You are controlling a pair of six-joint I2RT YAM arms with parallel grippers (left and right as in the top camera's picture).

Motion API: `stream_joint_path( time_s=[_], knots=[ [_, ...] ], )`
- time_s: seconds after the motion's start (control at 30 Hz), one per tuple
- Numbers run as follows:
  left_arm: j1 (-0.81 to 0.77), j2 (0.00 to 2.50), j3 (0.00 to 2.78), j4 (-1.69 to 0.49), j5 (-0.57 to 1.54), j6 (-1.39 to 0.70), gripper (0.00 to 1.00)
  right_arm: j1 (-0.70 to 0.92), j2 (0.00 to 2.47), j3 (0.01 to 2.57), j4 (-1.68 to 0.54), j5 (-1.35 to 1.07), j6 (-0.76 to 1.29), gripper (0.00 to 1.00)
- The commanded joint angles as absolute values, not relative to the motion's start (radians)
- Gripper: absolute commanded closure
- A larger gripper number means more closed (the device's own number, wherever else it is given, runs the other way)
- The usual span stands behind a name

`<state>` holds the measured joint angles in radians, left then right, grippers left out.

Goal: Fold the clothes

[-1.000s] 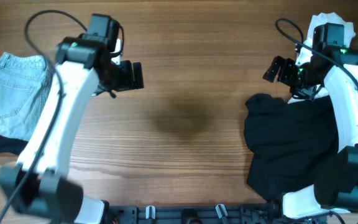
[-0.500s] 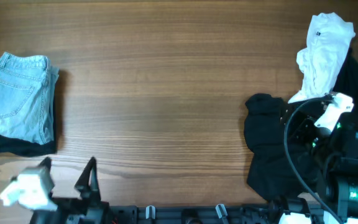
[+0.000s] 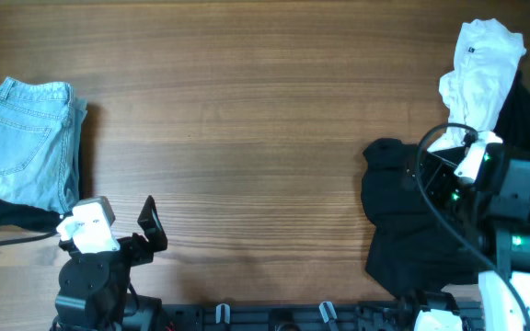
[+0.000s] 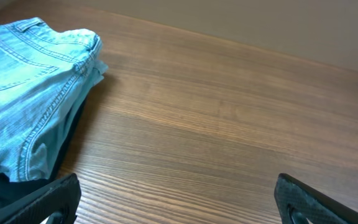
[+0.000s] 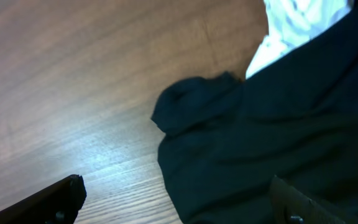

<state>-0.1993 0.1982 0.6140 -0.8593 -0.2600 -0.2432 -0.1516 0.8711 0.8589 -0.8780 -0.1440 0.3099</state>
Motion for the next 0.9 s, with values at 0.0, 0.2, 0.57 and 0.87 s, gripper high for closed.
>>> stream_joint_path(
  time_s=[0.0, 0.2, 0.57, 0.87],
  knots=[
    [-0.198, 0.192, 0.606, -0.876, -0.289, -0.251, 0.0, -0.151, 0.954, 0.856, -0.878, -0.123, 0.317, 0.0],
    [-0.198, 0.192, 0.606, -0.999, -0.289, -0.251, 0.0, -0.151, 1.116, 0.856, -0.875, -0.123, 0.317, 0.0],
    [-0.198, 0.192, 0.606, -1.023, -0.289, -0.251, 0.0, -0.141, 0.816, 0.856, -0.876, 0.037, 0.317, 0.0],
    [-0.198, 0.192, 0.606, -1.023, -0.289, -0.251, 0.0, 0.007, 0.598, 0.792, -0.432, 0.003, 0.178, 0.0]
  ],
)
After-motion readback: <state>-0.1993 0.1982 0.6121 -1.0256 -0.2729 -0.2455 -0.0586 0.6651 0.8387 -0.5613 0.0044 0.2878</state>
